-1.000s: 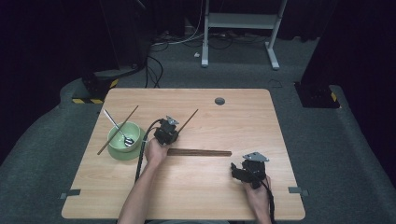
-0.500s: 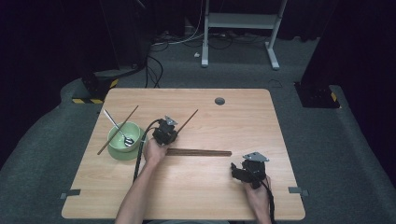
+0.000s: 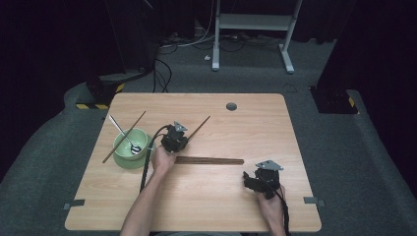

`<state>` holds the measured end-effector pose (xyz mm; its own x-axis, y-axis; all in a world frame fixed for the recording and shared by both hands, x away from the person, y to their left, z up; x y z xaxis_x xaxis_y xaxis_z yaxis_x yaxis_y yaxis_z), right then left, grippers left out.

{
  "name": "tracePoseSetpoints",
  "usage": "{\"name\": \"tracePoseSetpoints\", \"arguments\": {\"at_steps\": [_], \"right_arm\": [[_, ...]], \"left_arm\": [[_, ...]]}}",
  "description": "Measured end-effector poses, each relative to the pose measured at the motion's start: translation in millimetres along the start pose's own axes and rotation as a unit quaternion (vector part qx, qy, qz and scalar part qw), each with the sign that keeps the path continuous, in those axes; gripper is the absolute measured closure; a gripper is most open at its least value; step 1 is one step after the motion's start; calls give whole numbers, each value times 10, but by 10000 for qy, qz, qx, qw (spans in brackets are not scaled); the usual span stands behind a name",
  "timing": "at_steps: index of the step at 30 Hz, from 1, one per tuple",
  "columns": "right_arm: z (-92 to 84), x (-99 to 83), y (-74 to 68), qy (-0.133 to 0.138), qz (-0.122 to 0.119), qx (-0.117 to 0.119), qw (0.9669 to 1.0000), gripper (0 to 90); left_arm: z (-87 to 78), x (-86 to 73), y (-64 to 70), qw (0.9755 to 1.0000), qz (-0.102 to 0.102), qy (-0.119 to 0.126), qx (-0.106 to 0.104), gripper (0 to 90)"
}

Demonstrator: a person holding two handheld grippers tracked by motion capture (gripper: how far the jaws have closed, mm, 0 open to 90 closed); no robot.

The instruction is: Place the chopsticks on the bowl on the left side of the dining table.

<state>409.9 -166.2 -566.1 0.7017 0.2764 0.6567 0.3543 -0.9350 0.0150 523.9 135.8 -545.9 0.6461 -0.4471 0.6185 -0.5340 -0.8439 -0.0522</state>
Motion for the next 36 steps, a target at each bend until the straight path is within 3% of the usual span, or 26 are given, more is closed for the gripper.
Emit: {"name": "tracePoseSetpoints", "arguments": {"at_steps": [8, 32, 36], "right_arm": [[0, 0, 0, 0, 0, -1, 10000, 230], [0, 0, -1, -2, 4, 1, 10000, 229], [0, 0, -1, 0, 4, 0, 10000, 229]], "left_arm": [[-1, -17, 13, 10000, 58, -72, -25, 841], [-166, 14, 52, 9997, 44, 103, -231, 842], [-221, 35, 75, 9989, -82, 268, -380, 842]]}}
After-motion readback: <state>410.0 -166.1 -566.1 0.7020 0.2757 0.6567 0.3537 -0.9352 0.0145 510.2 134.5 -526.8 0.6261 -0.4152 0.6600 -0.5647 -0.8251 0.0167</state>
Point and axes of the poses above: each handheld gripper's, and its own axes: z roughly forward along the jaws, x roughly out of its top, y roughly to its right, the point moved 6 cm from there along z, roughly forward along the jaws, and after that the axes turned 5 degrees about -y, right-handed, at the moved point
